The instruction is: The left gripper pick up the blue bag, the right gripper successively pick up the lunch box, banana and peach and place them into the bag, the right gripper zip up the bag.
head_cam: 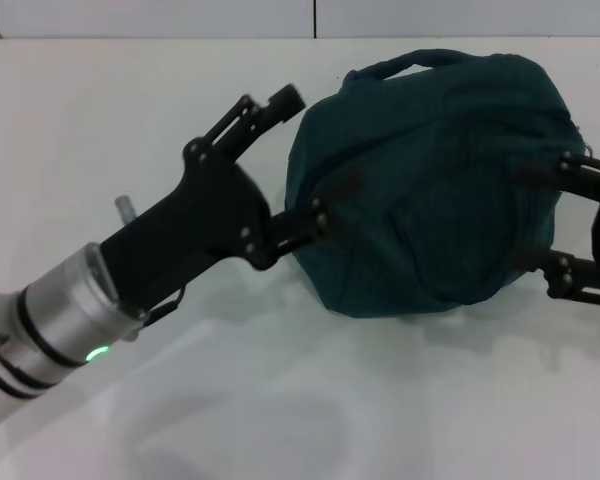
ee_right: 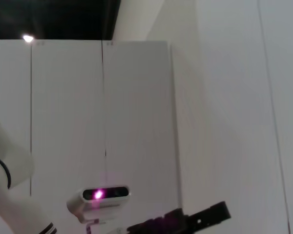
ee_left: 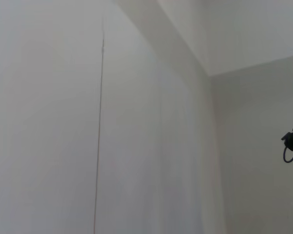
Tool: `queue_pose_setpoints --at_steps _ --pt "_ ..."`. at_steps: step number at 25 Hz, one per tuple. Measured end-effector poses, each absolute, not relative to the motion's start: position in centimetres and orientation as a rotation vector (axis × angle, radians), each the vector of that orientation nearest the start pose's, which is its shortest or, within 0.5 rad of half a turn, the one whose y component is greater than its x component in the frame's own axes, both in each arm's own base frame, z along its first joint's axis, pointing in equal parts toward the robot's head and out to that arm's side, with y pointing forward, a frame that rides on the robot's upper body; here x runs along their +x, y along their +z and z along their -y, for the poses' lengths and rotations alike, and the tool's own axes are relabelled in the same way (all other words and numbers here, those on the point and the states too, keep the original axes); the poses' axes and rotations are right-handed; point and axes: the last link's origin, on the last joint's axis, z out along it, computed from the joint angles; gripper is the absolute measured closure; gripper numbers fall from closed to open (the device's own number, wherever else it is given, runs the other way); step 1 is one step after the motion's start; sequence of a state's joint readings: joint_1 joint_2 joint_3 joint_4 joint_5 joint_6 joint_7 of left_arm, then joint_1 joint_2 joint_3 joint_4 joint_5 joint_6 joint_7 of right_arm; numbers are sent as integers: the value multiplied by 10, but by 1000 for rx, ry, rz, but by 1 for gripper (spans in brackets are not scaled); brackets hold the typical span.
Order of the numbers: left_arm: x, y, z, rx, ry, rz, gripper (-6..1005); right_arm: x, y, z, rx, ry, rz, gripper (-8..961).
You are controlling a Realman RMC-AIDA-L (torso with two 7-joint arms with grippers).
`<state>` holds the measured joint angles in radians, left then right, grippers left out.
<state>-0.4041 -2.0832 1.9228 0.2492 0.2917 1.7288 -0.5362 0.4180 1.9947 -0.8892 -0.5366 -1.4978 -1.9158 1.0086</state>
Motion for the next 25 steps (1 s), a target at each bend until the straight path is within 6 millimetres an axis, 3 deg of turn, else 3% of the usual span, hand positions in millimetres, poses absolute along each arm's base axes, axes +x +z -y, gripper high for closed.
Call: queue_pose_setpoints --at_steps 7,25 --pt "-231 -46 -250 -2228 -1438 142 125 241 31 -284 -2628 1277 -85 231" --pt "-240 -46 -240 -2325 -1399 113 142 247 24 -278 -2618 1292 -159 232"
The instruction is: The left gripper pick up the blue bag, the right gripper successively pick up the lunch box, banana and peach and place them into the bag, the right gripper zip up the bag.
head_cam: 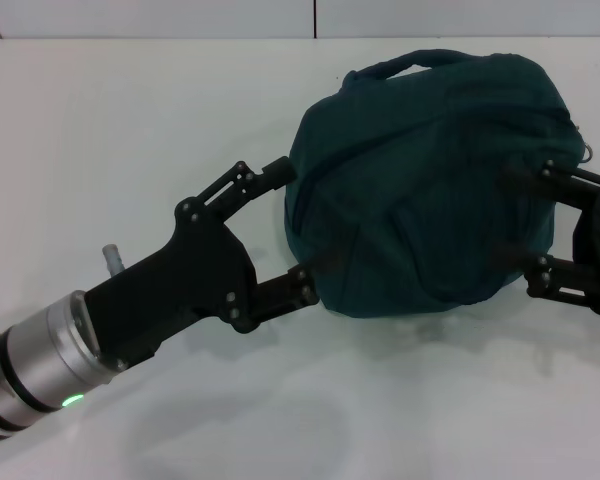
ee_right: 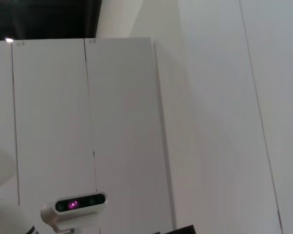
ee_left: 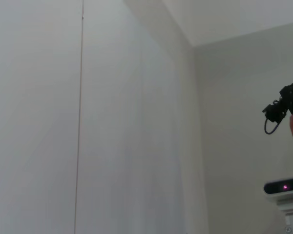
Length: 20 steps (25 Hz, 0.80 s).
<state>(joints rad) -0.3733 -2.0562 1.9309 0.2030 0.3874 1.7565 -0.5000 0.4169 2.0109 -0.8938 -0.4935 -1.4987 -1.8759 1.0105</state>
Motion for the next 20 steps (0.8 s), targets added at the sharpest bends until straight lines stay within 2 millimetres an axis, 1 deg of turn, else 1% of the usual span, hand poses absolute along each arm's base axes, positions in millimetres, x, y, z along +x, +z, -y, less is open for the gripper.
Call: queue_pose_setpoints --at_steps 9,17,20 --pt "-242 -45 -240 -2327 -1393 111 142 246 20 -274 -2656 1293 -156 232" --pt "-249 -37 -239 -2324 -1382 107 142 246 17 -275 -2640 1261 -92 231" --pt "-249 -34 -238 -2323 -1394 100 142 247 15 -276 -2636 1260 -108 231"
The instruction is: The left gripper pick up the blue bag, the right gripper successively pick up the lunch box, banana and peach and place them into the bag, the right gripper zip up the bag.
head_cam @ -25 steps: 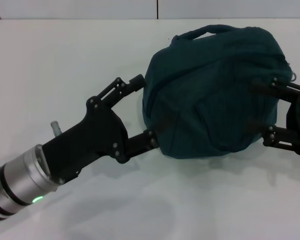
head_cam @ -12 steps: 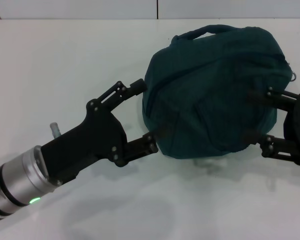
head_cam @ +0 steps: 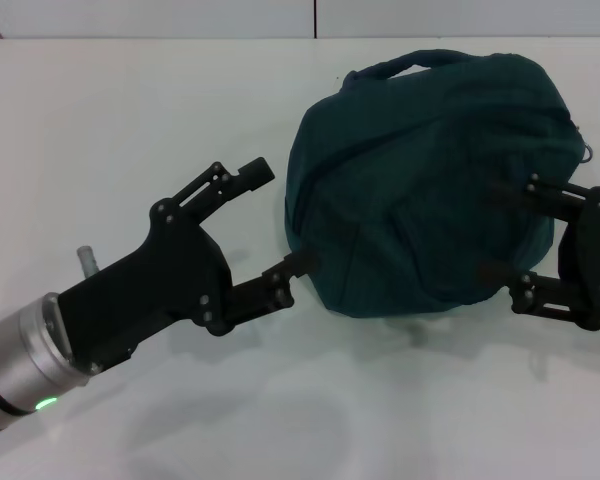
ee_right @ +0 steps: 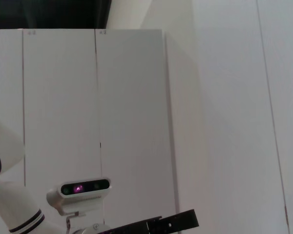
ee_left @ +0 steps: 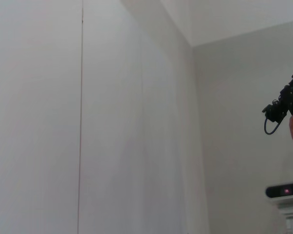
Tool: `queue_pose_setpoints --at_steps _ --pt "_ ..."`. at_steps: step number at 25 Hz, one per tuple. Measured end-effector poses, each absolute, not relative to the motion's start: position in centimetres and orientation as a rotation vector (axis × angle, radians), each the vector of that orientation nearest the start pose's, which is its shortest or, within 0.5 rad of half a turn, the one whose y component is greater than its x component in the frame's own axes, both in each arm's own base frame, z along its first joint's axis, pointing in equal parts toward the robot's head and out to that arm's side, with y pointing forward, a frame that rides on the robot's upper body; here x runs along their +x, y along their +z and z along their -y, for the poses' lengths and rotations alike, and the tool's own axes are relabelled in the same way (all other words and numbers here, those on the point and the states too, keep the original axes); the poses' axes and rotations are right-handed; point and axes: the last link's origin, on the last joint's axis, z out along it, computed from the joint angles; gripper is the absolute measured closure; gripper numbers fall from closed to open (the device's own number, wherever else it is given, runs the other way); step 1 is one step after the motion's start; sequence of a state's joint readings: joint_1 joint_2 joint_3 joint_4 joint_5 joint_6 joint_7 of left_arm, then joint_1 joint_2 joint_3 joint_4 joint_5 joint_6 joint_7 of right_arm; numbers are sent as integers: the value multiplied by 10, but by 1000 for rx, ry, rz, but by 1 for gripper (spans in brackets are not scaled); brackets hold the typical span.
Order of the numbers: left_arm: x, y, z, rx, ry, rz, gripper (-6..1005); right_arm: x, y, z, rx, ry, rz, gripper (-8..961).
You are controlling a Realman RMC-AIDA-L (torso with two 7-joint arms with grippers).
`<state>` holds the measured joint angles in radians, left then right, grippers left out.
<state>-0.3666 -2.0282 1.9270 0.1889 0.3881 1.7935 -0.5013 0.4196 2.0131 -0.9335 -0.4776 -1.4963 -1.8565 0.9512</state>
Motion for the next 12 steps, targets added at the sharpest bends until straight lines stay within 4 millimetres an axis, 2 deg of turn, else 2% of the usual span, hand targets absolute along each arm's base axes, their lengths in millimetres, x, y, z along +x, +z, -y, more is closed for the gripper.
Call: queue_pose_setpoints --at_steps 12 --pt "-251 -35 -234 -2338 -1405 119 142 248 5 -275 -2611 1286 -138 231"
